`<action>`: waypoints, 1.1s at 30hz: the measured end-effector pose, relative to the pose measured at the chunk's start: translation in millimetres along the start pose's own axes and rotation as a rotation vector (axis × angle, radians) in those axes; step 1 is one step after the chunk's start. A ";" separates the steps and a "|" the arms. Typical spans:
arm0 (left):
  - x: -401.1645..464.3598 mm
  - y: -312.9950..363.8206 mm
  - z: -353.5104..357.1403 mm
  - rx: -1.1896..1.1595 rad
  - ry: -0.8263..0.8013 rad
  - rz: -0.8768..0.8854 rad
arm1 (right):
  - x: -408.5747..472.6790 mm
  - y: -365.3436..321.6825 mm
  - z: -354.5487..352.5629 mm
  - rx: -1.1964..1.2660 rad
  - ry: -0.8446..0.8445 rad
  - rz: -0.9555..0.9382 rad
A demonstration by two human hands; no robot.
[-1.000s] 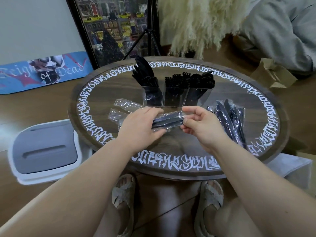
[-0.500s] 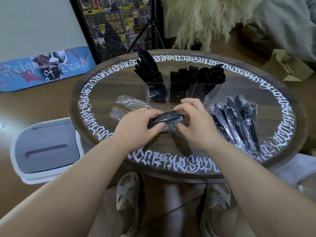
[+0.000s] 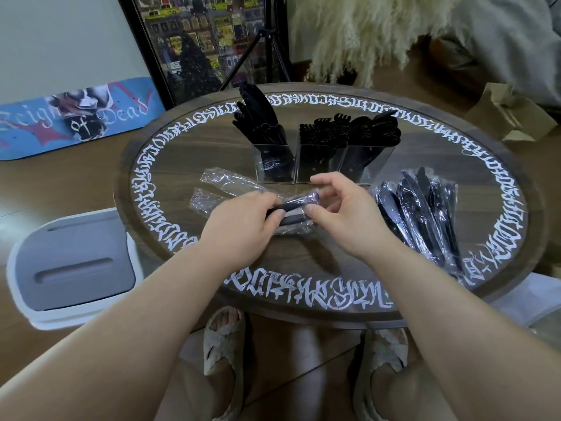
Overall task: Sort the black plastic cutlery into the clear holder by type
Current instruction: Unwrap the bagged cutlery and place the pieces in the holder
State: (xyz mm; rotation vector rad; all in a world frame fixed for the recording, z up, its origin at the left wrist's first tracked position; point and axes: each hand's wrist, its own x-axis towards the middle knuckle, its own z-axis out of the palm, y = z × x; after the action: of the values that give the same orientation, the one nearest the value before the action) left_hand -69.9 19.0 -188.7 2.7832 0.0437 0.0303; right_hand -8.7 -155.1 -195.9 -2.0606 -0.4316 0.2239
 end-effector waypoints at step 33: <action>-0.3 -1.1 0.2 -0.071 -0.014 -0.053 | 1.0 0.2 -1.4 0.232 0.017 0.180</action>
State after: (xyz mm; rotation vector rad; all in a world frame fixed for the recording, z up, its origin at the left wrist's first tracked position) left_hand -70.2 20.0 -189.2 2.7095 0.1105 -0.0007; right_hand -7.3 -156.0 -195.4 -1.8718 -0.1985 0.3480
